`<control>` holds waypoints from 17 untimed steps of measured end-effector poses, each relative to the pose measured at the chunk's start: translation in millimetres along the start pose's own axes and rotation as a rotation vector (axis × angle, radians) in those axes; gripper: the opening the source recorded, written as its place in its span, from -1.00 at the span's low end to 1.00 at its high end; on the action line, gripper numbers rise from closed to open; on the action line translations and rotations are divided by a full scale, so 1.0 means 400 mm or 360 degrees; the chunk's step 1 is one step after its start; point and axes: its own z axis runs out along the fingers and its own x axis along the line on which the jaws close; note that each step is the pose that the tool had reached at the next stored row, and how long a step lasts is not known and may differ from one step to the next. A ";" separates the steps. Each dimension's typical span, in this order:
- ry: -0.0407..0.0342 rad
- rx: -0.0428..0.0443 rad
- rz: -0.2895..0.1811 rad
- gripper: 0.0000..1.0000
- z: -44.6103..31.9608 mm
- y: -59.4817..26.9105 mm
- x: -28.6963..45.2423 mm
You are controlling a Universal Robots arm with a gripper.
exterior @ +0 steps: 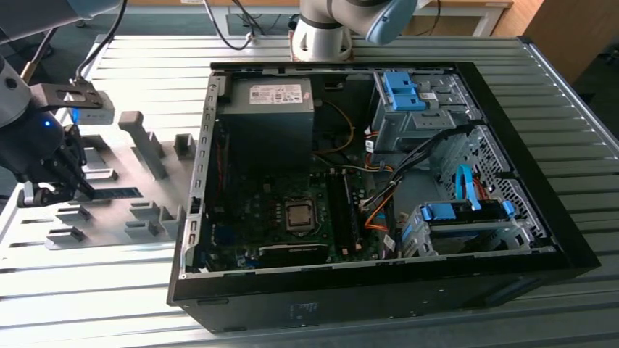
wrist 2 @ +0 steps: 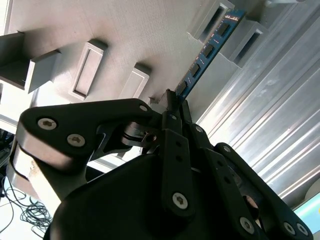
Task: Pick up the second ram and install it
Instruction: 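Pick up the second ram and move it above second insertion slot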
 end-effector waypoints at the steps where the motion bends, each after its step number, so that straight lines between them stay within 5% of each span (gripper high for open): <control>1: 0.0000 0.0000 0.0000 -0.72 0.000 0.000 0.000; 17: -0.0001 0.0000 0.0000 -0.72 -0.014 0.000 -0.001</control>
